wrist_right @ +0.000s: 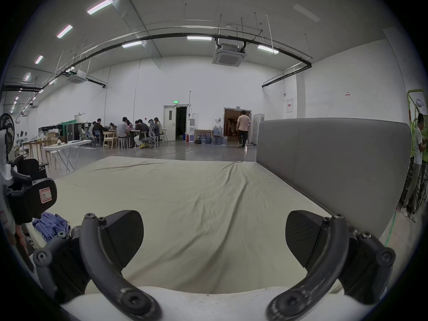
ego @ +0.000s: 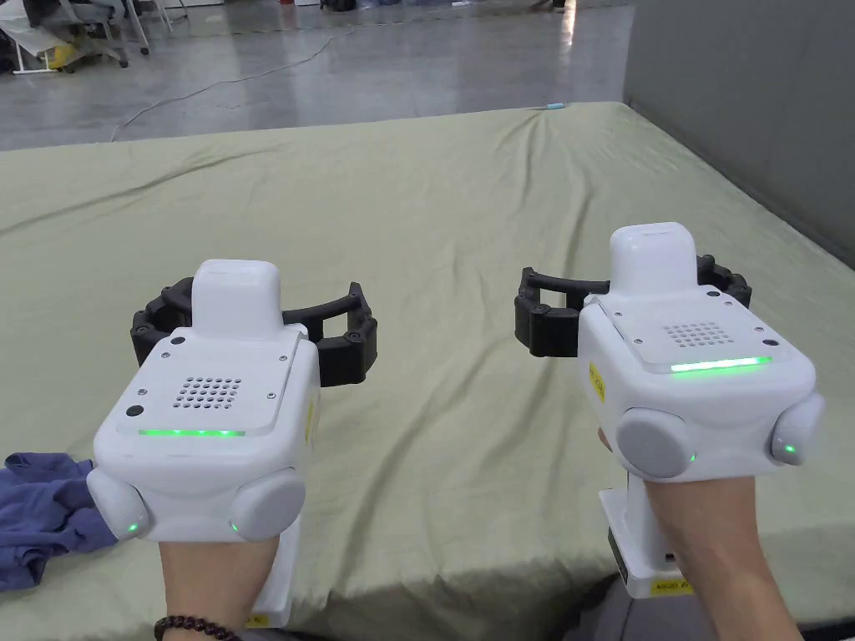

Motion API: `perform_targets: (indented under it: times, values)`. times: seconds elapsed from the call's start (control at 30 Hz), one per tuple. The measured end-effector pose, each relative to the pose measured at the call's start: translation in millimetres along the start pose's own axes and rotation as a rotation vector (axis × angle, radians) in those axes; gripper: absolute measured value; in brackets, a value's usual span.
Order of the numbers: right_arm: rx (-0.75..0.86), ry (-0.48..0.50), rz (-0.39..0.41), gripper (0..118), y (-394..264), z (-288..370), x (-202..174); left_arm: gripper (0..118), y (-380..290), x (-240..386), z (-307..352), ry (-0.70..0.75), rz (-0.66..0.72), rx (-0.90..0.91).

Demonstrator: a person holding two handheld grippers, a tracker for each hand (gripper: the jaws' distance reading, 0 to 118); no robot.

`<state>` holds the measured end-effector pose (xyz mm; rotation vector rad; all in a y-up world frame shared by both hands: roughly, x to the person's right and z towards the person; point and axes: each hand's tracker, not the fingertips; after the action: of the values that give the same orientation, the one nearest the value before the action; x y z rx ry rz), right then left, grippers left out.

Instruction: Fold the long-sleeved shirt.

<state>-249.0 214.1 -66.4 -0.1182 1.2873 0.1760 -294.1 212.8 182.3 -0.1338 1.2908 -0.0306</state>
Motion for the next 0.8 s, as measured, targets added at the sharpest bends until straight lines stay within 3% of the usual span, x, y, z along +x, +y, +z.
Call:
perform_targets:
  times: [0.3, 0.47, 0.57, 0.8]
  values:
    - [-0.004, -0.008, -0.019, 118, -2.0, 0.2, 0.9, 118, -0.5, -0.1, 0.5, 0.005, 0.001, 0.002]
    - [-0.153, -0.091, -0.074, 118, 6.2, -3.3, -8.7, 118, 0.2, 0.4, 0.4, 0.002, -0.004, 0.004]
    - [-0.199, -0.005, -0.127, 118, 9.6, -3.6, -6.1, 118, -0.4, 0.6, 0.2, 0.001, 0.002, 0.002]
    - [-0.170, 0.013, -0.063, 118, 18.8, 8.3, -15.7, 118, -1.6, -0.2, 0.4, 0.006, -0.007, -0.008]
